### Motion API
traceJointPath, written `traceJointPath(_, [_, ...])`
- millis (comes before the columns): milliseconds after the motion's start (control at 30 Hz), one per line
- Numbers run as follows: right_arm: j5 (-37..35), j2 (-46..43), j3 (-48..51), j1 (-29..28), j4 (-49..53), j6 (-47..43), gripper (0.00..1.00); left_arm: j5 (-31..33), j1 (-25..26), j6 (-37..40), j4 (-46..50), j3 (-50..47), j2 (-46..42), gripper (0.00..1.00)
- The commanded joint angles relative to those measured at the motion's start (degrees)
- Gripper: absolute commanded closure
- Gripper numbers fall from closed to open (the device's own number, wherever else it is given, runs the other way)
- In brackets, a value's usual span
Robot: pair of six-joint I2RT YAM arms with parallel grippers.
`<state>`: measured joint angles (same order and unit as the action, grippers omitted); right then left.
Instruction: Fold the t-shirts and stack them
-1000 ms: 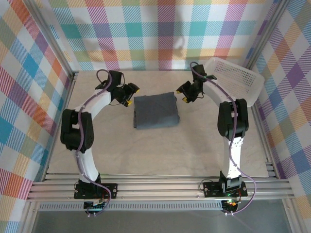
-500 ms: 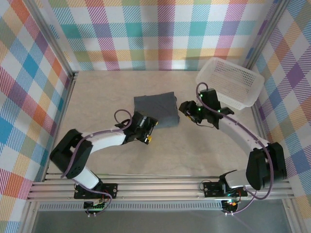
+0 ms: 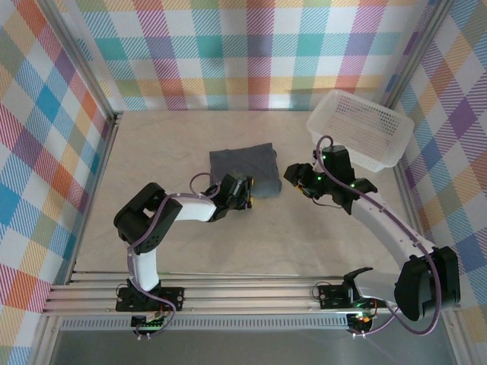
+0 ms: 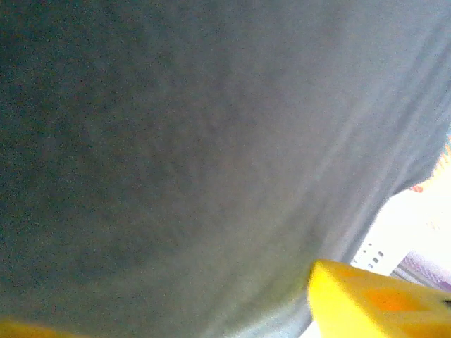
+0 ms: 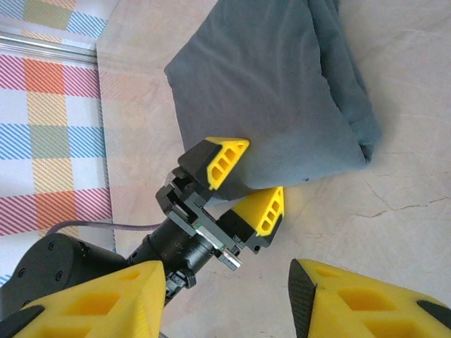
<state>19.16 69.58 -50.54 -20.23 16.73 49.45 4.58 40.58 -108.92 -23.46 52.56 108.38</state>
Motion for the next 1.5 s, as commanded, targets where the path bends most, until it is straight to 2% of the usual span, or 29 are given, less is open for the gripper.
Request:
traceJointPath(0, [0.7, -0.9, 0.9, 0.1, 0.3, 1.2, 0.51, 1.4, -1.7, -0.7, -2.3, 0.7, 3.0, 0.67])
traceJointPath(33, [0.4, -1.1, 0.7, 0.1, 0.7, 1.1, 0.51, 1.7, -2.3, -0.6, -2.8, 0.4, 3.0, 0.79])
traceJointPath(100, [-0.1, -1.4, 0.1, 0.1, 1.7, 0.5, 0.51, 1.7, -3.8, -0.5, -3.3, -0.2, 2.5, 0.98])
traceJointPath(133, [-0.2, -1.5, -0.1, 0.1, 1.9, 0.2, 0.51, 1.5, -5.2, -0.3, -3.0, -0.5, 1.9, 1.00])
traceJointPath(267, [0.0, -1.3, -0.8, 0.0, 2.7, -0.2, 0.52, -1.2, -13.1, 5.4, 0.3, -1.3, -1.3, 1.00])
traceJointPath(433, [0.5, -0.9, -0.5, -0.1, 2.3, -0.7, 0.52, -8.4, -27.3, 15.6, 5.8, -0.2, -4.7, 1.00])
traceJointPath(567, [1.3, -0.1, -0.5, -0.1, 2.0, -1.5, 0.52, -15.2, -38.5, 29.8, 12.2, 6.2, -2.4, 1.00])
traceJointPath(700, [1.9, 0.6, -1.2, -0.1, 2.1, -2.2, 0.52, -21.9, -47.6, 48.0, 24.0, 18.7, 4.0, 1.00])
traceJointPath(767, [2.0, 1.0, -1.7, -0.2, 2.4, -2.7, 0.52, -23.4, -50.8, 55.4, 30.0, 24.9, 7.2, 1.00])
traceJointPath(933, [2.7, 3.0, -2.7, -0.1, 2.2, -3.4, 0.52, -28.7, -56.9, 65.1, 38.4, 37.0, 15.8, 1.00])
traceJointPath(1033, [3.1, 4.2, -3.1, -0.1, 1.8, -3.4, 0.53, -29.1, -59.9, 71.0, 46.0, 44.6, 20.0, 1.00])
traceJointPath(1133, [3.1, 5.0, -3.3, -0.2, 1.5, -3.5, 0.53, -29.1, -61.2, 73.4, 50.2, 50.2, 23.0, 1.00])
traceJointPath(1267, [3.3, 6.1, -3.6, -0.2, 1.6, -4.3, 0.53, -31.4, -61.9, 72.4, 49.8, 53.2, 25.2, 1.00])
traceJointPath(1333, [3.4, 6.6, -3.8, -0.1, 1.6, -4.8, 0.52, -31.9, -61.8, 72.0, 50.0, 54.5, 25.8, 0.94])
traceJointPath(1367, [3.4, 6.8, -3.9, -0.2, 1.6, -5.1, 0.52, -31.7, -61.8, 71.6, 50.0, 54.6, 25.7, 0.88])
traceJointPath(1433, [3.3, 6.9, -4.3, -0.2, 1.9, -5.8, 0.52, -30.1, -61.8, 71.1, 50.4, 54.3, 24.4, 0.64])
traceJointPath(1467, [3.2, 6.9, -4.5, -0.1, 2.1, -6.1, 0.51, -29.4, -61.7, 71.0, 50.5, 53.8, 23.4, 0.44])
